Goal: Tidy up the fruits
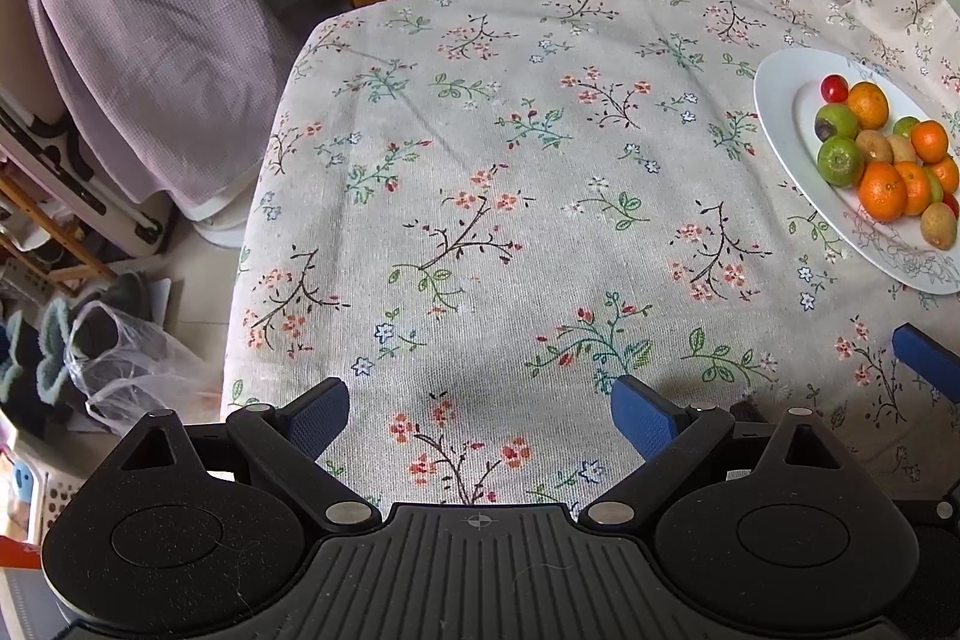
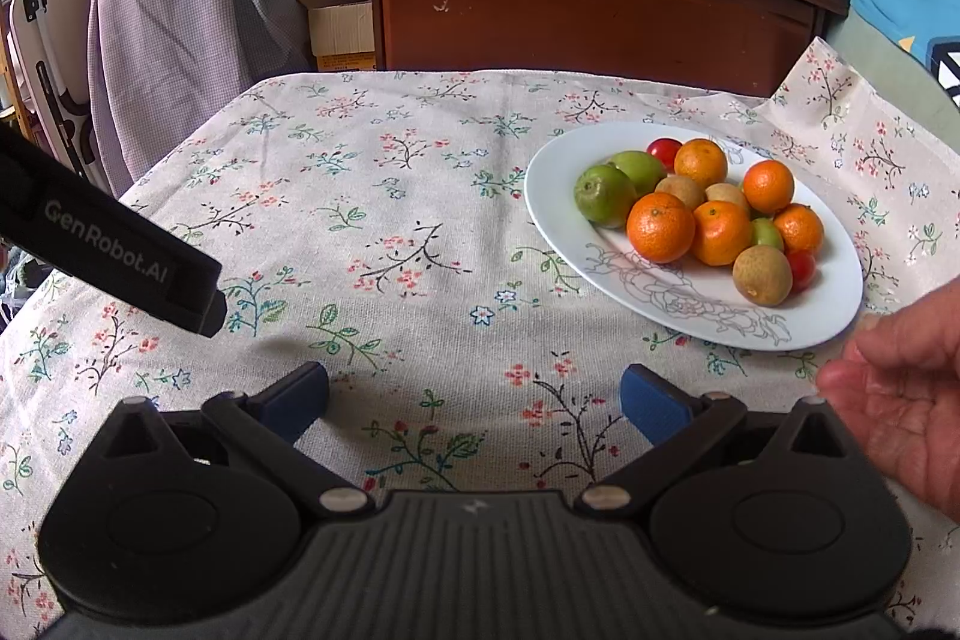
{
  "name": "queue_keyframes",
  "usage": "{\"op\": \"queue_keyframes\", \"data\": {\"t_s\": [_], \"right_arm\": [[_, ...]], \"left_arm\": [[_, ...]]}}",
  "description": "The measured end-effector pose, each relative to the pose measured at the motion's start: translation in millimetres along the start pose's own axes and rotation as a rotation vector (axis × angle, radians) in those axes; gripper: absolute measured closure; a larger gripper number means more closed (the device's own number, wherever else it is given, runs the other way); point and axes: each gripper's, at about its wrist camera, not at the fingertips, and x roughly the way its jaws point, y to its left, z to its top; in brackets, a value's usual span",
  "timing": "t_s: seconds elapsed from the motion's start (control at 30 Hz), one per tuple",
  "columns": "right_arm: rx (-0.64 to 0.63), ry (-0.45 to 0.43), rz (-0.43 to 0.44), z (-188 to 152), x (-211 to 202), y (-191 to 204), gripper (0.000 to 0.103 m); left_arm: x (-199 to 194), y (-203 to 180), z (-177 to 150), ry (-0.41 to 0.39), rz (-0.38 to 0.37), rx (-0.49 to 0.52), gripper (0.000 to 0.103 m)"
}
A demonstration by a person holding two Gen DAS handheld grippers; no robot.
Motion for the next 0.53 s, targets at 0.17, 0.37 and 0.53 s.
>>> {"op": "queue_keyframes", "data": {"t_s": [0.17,0.37,0.53], "right_arm": [[0.000,-0.001,0.000,-0.3,-0.3,0.0,0.001],[0.000,-0.001,0.000,-0.8,-0.9,0.1,0.001],[0.001,-0.001,0.000,-0.8,-1.0,0.4,0.001]], "left_arm": [[10.1,2.0,0.9,0.020,0.020,-0.013,0.007],[10.9,1.8,0.9,0.007,0.016,-0.013,0.007],[11.1,-0.5,1.1,0.002,0.019,-0.006,0.007]]}}
